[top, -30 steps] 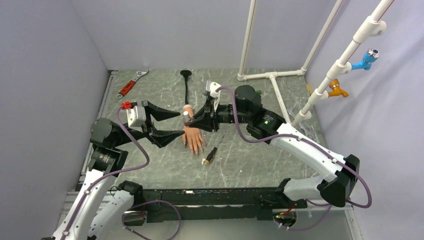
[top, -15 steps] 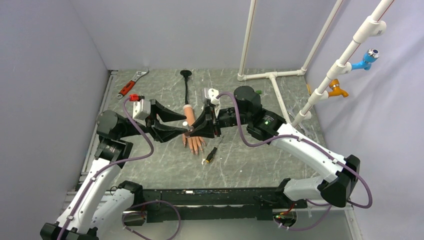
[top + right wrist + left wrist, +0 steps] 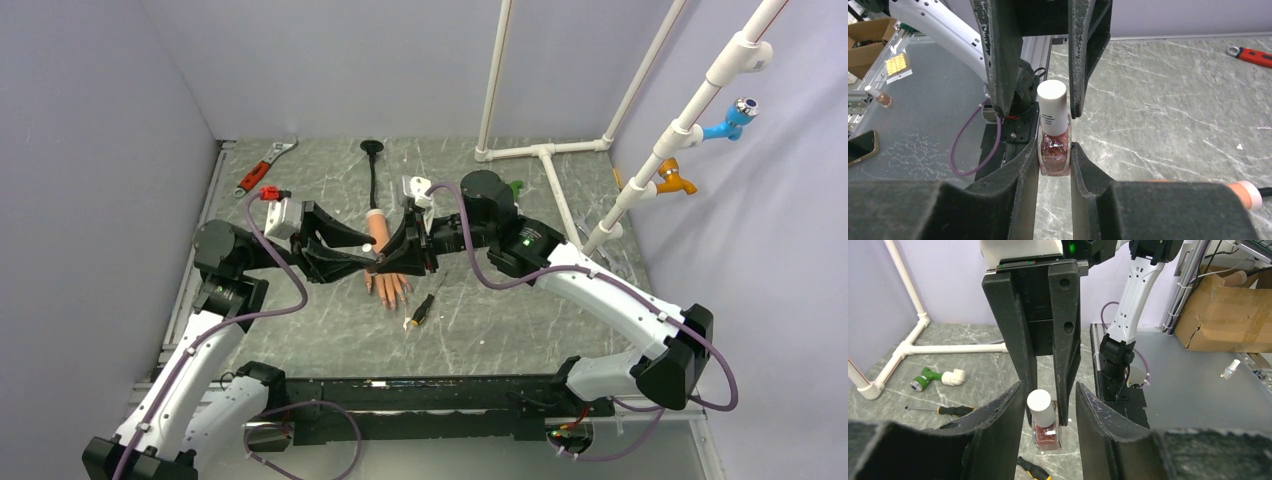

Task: Paint the nails
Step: Unscrew the nail polish bottle.

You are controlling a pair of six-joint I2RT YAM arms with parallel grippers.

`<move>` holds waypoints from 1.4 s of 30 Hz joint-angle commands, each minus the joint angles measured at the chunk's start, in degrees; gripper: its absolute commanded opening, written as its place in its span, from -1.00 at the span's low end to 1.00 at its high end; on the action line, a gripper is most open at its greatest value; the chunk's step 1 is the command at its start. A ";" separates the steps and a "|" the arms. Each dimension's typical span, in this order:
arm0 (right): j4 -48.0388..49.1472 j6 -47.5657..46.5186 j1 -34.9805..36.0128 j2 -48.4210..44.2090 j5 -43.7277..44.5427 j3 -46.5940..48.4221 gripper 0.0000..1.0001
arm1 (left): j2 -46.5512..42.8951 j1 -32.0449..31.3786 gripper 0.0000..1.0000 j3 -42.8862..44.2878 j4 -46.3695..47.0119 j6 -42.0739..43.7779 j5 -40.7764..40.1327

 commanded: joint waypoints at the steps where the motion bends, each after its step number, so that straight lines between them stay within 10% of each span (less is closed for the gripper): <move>1: 2.67 -0.58 -0.07 0.02 -1.52 2.83 -1.00 | 0.34 0.18 -0.11 0.82 0.34 -0.05 2.00; 10: 3.90 0.30 -0.08 0.20 -1.17 2.79 -1.00 | -0.48 0.14 -1.00 0.27 -0.74 -0.03 -0.27; 28: 4.47 2.94 0.10 2.82 20.55 4.66 -1.00 | -4.42 -3.65 -1.00 -0.70 -13.46 2.36 -32.09; 38: 3.28 4.90 0.18 5.36 28.89 6.63 -1.00 | -2.92 -4.81 -1.00 -0.75 -12.73 0.68 -33.29; 42: 1.57 4.01 0.20 6.38 29.52 7.42 -1.00 | -2.55 -4.83 -0.01 0.86 -14.70 2.04 -30.10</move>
